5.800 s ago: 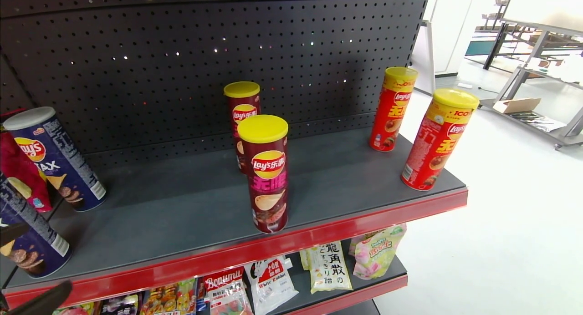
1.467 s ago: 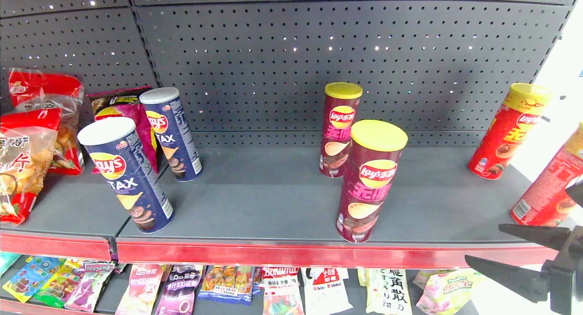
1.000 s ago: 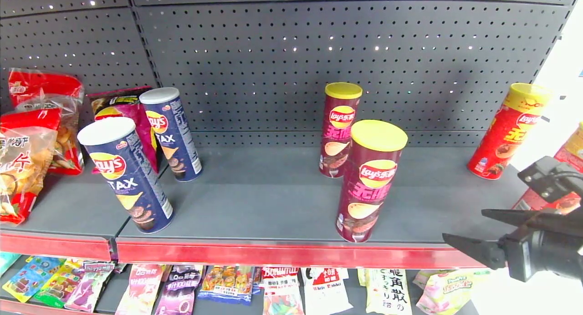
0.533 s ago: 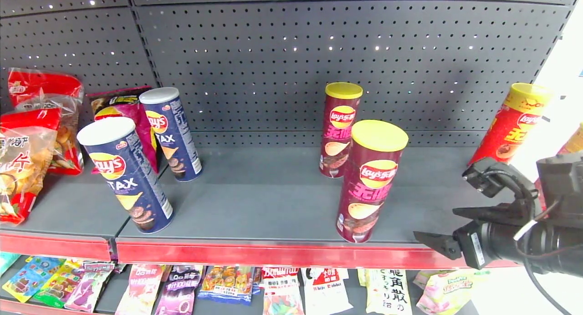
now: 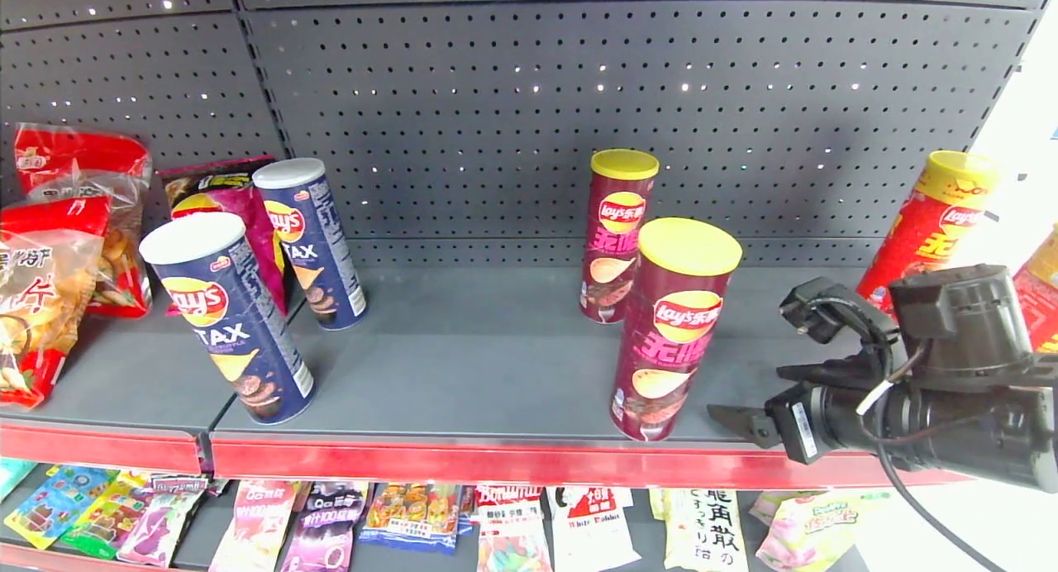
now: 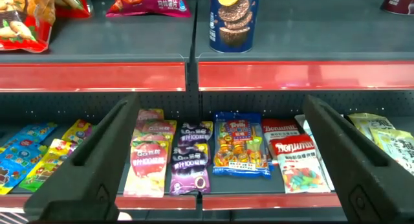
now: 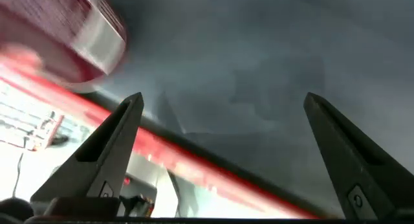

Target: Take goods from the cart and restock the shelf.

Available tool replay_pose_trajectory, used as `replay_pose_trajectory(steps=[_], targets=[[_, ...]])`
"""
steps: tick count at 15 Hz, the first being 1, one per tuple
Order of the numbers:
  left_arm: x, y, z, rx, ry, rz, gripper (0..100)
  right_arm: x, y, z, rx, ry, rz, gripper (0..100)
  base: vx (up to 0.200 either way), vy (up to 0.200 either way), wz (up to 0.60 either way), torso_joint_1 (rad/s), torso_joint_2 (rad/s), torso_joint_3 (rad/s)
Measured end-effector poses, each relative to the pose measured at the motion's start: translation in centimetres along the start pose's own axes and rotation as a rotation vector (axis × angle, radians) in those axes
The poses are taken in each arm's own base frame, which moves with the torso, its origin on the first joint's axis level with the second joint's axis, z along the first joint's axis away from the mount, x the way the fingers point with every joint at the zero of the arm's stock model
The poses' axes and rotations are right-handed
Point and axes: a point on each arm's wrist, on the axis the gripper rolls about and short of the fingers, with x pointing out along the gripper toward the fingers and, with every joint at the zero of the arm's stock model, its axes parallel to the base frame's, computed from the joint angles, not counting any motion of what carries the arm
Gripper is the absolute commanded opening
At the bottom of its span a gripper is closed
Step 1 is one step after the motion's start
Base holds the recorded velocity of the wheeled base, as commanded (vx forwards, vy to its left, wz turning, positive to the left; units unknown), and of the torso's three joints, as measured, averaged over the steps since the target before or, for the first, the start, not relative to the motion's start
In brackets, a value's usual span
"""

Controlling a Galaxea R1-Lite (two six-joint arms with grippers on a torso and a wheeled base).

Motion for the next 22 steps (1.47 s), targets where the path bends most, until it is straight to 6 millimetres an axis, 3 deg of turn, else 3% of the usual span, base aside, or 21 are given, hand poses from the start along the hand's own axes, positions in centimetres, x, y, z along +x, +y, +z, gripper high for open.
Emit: replay_pose_trajectory(steps=[11, 22], targets=[[0.0, 0.0, 0.0, 0.000, 0.000, 0.000, 100, 2.8, 1.3, 1.2, -0.029, 0.002, -0.022, 100, 0.000, 0.000, 0.00, 0.000, 0.00, 0.000], [0.0, 0.0, 0.0, 0.000, 0.000, 0.000, 100, 3.3, 2.1, 1.3, -0.048, 0.009, 0.000, 100, 0.000, 0.000, 0.00, 0.000, 0.00, 0.000]])
